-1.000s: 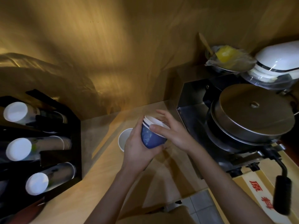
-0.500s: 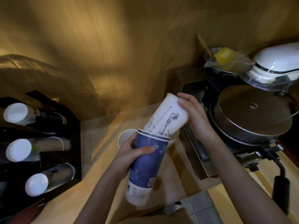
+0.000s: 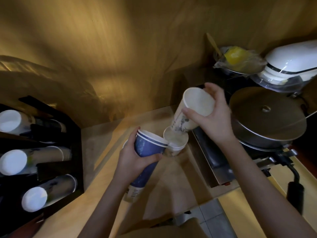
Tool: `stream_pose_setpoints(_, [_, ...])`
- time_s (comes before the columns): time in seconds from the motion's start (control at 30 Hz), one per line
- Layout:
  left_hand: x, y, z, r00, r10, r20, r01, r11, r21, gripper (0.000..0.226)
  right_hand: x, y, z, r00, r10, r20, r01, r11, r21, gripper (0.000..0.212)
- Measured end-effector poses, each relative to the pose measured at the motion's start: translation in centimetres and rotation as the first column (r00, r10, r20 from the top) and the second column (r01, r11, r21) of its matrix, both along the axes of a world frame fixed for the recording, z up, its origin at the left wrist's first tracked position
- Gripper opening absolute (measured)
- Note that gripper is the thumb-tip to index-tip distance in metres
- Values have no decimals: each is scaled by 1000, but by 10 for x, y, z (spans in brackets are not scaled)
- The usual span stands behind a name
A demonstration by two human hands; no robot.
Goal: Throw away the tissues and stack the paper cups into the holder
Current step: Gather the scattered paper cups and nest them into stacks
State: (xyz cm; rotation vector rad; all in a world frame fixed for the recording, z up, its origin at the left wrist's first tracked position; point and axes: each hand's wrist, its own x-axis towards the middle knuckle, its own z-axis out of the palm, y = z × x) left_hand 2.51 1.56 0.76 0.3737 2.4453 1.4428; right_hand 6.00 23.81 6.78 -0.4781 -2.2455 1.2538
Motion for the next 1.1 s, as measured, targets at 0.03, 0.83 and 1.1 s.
stream_pose_setpoints(0.03, [-1,0,0,1000,-5,-15,5,1000,-10,103,-2,-1,-9,998,13,60,-14,1000,18,88])
stream_pose_setpoints(0.83, [13,7,18,991,30,-134,-35,999,-42,97,-11,-74,-34,795,553,249,-431,804,-410,82])
stream_pose_setpoints(1.1, [8,-19,25,925,-118,362,-35,920,389,50,-21,-76,-19,829,547,115,-399,723,-564,67])
